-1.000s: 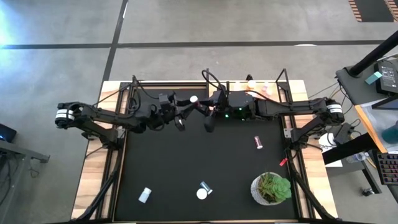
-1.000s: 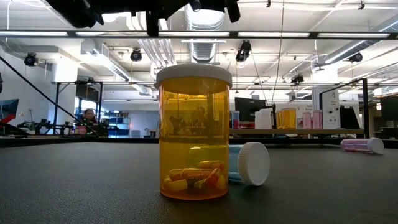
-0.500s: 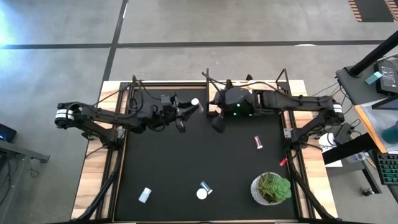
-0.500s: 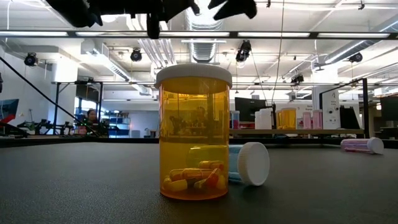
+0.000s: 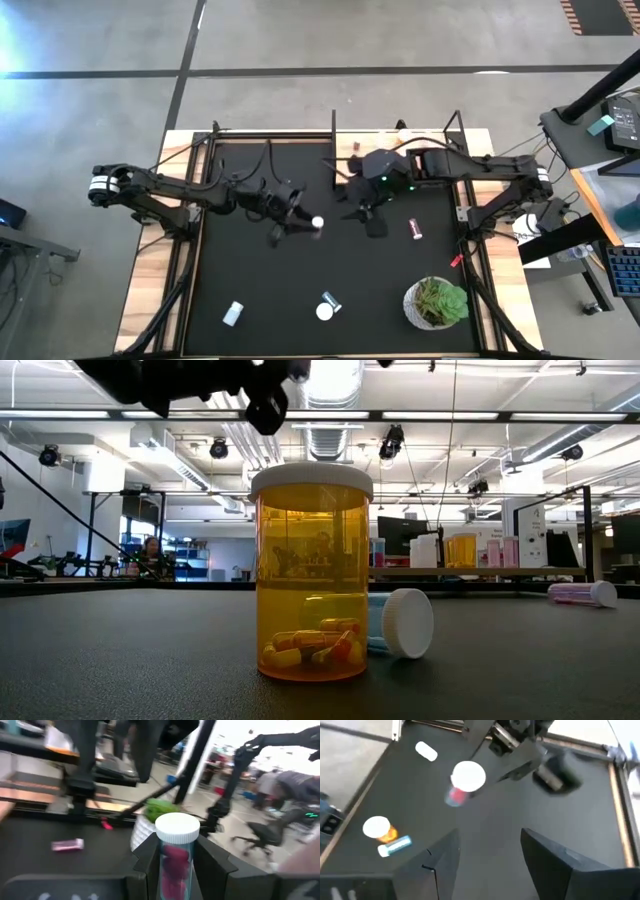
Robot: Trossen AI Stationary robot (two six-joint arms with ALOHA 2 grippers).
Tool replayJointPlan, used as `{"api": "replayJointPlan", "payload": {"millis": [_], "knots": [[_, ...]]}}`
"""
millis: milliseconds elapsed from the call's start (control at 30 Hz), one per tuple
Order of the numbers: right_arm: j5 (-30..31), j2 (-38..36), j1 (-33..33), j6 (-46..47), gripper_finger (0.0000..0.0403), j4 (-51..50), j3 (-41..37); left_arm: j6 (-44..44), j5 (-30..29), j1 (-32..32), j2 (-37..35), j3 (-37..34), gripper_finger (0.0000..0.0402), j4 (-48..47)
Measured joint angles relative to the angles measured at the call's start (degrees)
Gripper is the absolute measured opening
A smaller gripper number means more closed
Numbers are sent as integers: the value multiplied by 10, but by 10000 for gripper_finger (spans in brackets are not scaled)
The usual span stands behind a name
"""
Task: Pick and place medicine bottles onto shelf by color
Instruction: Put the top blue pill bottle on the shelf aligned with the other blue pill bottle
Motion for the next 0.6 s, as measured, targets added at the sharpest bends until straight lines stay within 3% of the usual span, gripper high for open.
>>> {"api": "replayJointPlan", "payload": {"millis": [333, 600], "knots": [[-2, 61, 37, -159, 192, 88, 1, -94, 40, -1, 0, -3, 82, 0], [-12, 82, 39, -168, 192, 92, 29, -113, 89, -3, 0, -4, 82, -1]]}}
